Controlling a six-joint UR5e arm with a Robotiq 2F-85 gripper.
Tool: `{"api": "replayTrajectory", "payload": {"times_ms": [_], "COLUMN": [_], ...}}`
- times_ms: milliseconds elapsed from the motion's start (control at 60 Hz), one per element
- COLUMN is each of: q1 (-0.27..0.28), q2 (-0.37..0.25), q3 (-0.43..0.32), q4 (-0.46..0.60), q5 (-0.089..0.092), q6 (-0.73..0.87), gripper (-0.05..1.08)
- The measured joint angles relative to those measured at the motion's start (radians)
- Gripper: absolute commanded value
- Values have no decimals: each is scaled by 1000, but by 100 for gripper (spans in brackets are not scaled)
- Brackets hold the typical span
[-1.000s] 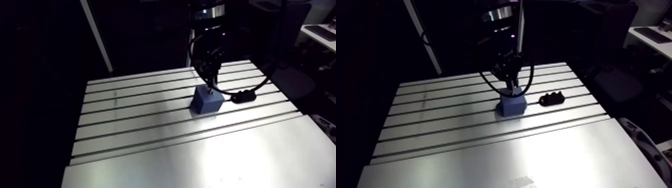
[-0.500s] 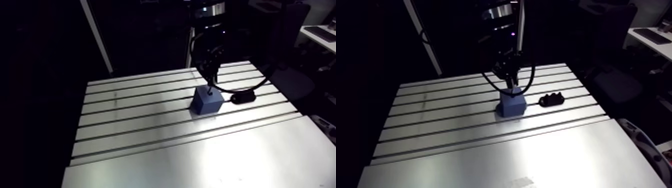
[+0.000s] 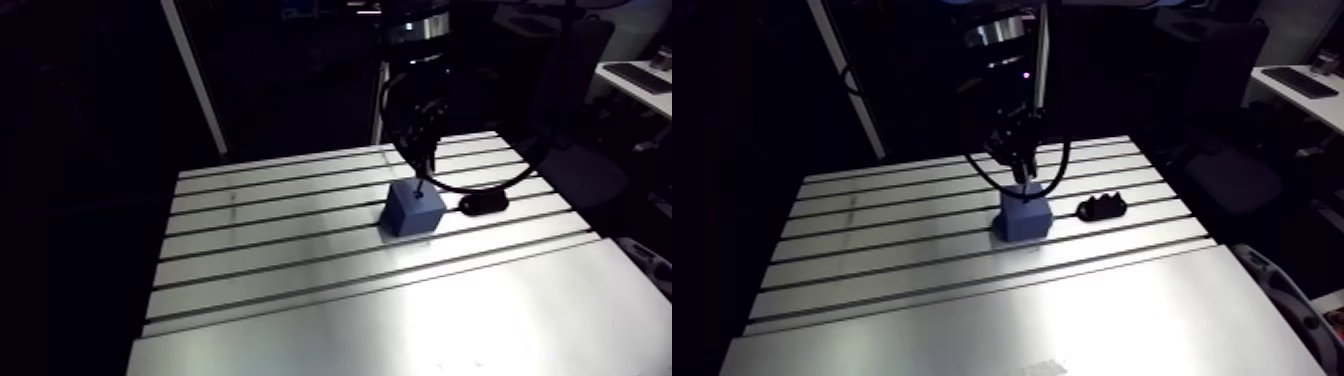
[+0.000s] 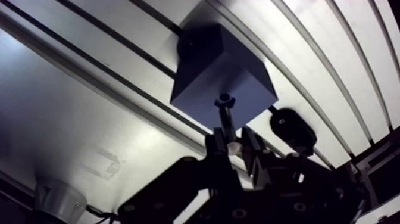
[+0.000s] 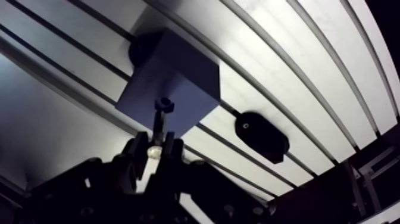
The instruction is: Pick up the M10 bolt and insert it into the hex recess until seated.
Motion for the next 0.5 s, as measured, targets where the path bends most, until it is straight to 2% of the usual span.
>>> {"api": "replayTrajectory", "payload": {"times_ms": [233,500], "q1": [0,1], "q2": [-16,-23], "q3": [6,9], "q4": [1,-1], "q5": [-4,-28], "q6": [1,6], "gripper": [107,107]}}
